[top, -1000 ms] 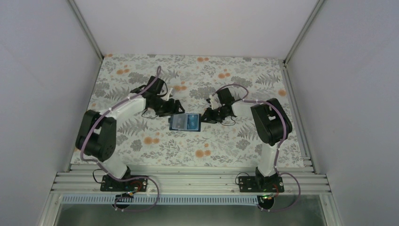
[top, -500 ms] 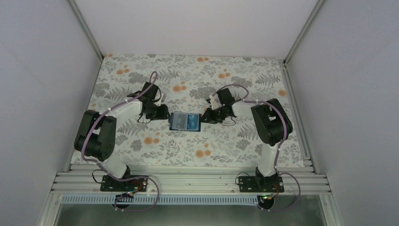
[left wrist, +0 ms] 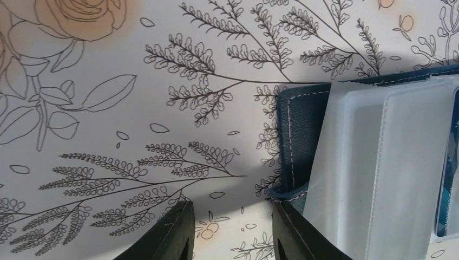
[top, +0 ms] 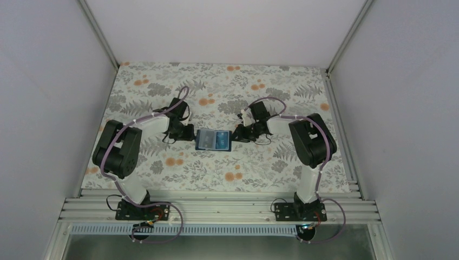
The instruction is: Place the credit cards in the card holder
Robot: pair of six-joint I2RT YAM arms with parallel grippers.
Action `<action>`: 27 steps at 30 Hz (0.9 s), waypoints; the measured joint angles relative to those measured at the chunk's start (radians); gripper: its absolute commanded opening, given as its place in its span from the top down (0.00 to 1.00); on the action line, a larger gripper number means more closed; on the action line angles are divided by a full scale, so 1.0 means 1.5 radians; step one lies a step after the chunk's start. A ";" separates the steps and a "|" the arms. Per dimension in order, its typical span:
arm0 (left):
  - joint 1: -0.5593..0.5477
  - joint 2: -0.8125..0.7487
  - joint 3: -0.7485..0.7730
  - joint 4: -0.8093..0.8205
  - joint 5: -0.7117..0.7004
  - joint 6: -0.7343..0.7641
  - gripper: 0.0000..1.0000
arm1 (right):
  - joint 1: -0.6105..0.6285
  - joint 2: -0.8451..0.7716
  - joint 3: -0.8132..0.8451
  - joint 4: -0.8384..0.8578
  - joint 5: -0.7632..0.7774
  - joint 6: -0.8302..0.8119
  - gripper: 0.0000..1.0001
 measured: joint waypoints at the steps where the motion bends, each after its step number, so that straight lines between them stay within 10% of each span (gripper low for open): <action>1: -0.004 0.000 0.000 0.001 -0.002 0.001 0.59 | 0.000 0.000 0.000 0.000 0.000 0.000 0.86; 27: -0.077 0.029 0.041 -0.020 -0.077 -0.003 0.45 | 0.000 0.000 -0.002 0.001 -0.002 0.000 0.86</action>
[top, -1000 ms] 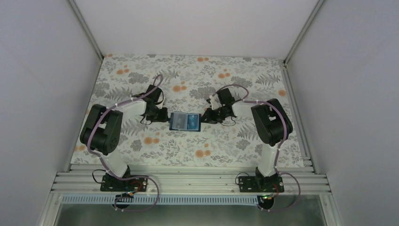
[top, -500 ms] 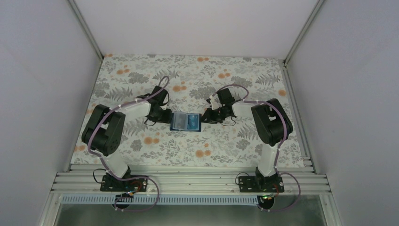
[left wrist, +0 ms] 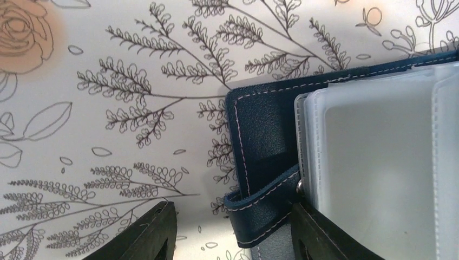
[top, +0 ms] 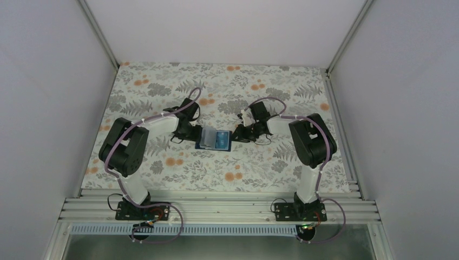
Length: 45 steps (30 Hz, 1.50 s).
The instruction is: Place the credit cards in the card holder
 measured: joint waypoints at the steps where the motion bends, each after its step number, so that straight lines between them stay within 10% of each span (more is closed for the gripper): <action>1: -0.001 0.003 0.004 0.000 -0.002 0.003 0.44 | 0.000 0.000 0.000 0.000 0.000 0.000 0.86; 28: -0.013 0.041 0.045 0.019 -0.034 0.030 0.36 | -0.003 -0.007 -0.007 -0.008 -0.001 0.000 0.86; 36: -0.021 0.060 0.062 0.039 -0.047 0.026 0.64 | -0.003 -0.007 -0.007 -0.009 -0.001 0.000 0.86; 45: -0.027 0.071 0.076 0.055 -0.062 0.019 0.74 | -0.003 -0.007 -0.008 -0.008 -0.001 -0.001 0.86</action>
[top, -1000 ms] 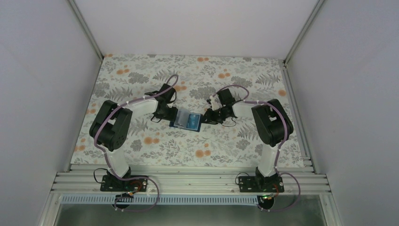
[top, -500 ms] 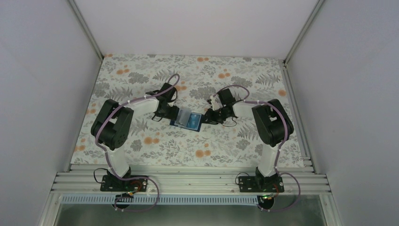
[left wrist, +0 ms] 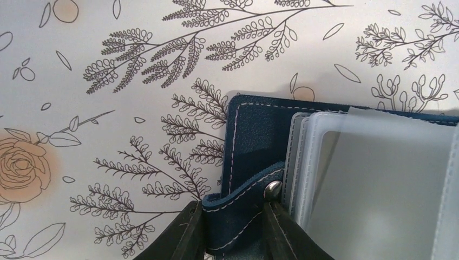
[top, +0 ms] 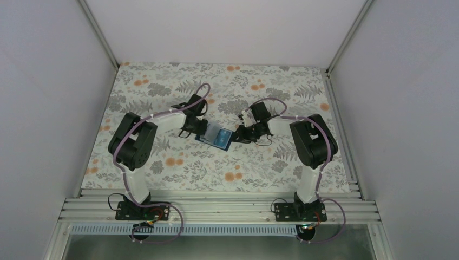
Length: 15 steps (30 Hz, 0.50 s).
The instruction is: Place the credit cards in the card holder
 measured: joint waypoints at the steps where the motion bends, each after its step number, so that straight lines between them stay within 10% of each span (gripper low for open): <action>1: 0.000 0.000 0.001 0.000 -0.001 -0.001 0.76 | 0.000 0.000 0.000 0.000 0.000 0.000 0.86; 15: 0.049 -0.005 -0.006 0.020 0.075 -0.023 0.94 | 0.000 0.000 0.000 0.000 -0.001 -0.002 0.86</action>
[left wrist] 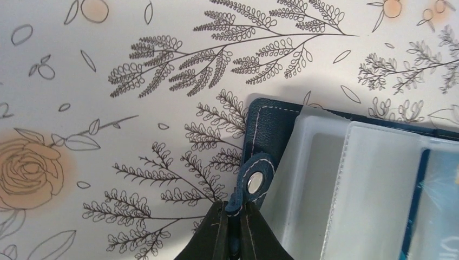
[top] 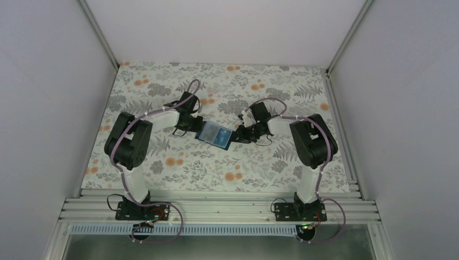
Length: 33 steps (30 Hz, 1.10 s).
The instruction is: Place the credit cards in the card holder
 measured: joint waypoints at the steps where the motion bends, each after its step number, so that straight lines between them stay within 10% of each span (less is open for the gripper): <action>1: 0.007 -0.003 -0.006 0.005 0.015 -0.003 0.94 | 0.000 0.000 0.000 0.000 0.000 0.000 0.86; 33: 0.190 -0.115 -0.285 0.436 0.586 -0.254 0.94 | 0.002 0.020 0.039 -0.037 -0.003 0.005 0.85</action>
